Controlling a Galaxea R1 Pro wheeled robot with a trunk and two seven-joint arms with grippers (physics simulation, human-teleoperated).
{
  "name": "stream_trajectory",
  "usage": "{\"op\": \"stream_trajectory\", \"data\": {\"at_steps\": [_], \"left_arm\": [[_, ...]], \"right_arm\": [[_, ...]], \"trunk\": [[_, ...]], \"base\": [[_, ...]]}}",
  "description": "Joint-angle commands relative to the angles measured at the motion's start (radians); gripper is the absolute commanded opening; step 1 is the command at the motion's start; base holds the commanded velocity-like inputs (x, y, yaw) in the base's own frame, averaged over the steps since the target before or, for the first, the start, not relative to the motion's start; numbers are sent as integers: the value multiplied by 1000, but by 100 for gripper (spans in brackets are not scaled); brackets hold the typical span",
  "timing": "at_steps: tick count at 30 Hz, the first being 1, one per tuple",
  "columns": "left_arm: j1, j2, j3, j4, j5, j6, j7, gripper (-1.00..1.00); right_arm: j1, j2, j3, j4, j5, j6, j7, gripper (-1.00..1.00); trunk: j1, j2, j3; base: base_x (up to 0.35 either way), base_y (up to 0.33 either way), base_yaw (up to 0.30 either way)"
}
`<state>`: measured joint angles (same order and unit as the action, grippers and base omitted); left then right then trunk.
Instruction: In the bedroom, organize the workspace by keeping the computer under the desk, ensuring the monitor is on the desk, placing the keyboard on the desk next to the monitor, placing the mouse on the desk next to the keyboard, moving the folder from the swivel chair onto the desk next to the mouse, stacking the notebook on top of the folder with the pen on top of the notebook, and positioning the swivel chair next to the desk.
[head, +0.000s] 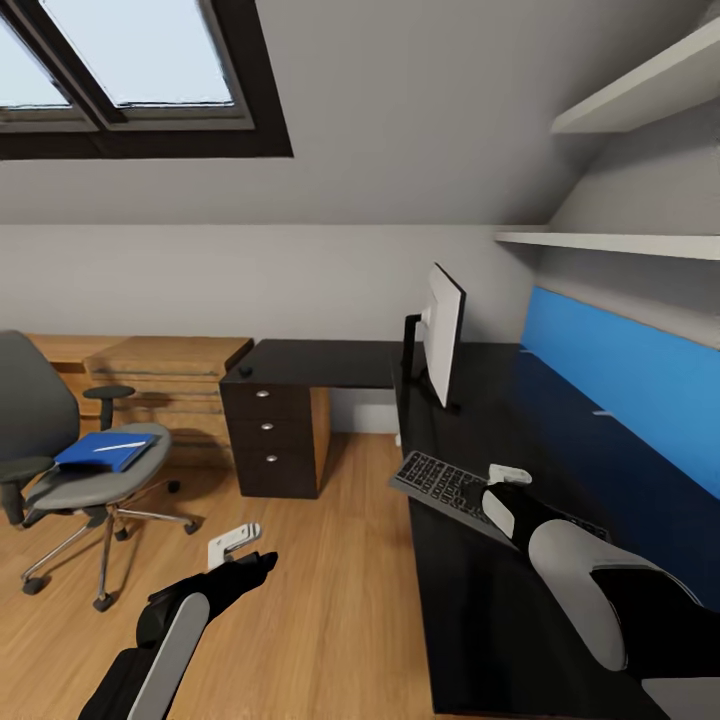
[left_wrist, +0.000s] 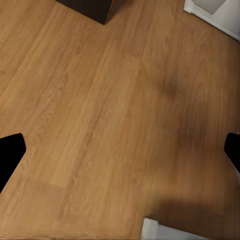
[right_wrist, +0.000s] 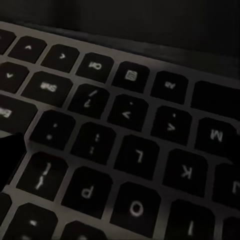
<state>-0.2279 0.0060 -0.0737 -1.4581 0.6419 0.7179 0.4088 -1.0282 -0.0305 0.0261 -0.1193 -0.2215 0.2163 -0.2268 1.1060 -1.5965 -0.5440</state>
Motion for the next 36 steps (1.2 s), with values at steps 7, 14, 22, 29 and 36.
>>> {"op": "stream_trajectory", "data": {"at_steps": [7,14,22,29,36], "left_arm": [[-1,1,-1,0,10,1,10,100],[-1,1,-1,1,10,1,10,100],[-1,1,-1,1,10,1,10,100],[-1,1,-1,1,10,1,8,100],[-1,1,-1,2,11,1,9,100]], "right_arm": [[0,0,-11,18,-12,5,-5,100],[0,0,-11,18,-11,5,-5,100],[0,-1,-11,18,-10,5,-5,100],[0,-1,-11,18,-10,5,-4,100],[0,0,-10,18,-10,5,-4,100]], "trunk": [[-1,-1,-1],[-1,-1,-1],[-1,-1,-1],[-1,-1,-1],[-12,20,8]], "base": [[-292,-47,0],[-231,-132,0],[-251,-224,0],[-181,-169,0],[-17,-16,0]]}}
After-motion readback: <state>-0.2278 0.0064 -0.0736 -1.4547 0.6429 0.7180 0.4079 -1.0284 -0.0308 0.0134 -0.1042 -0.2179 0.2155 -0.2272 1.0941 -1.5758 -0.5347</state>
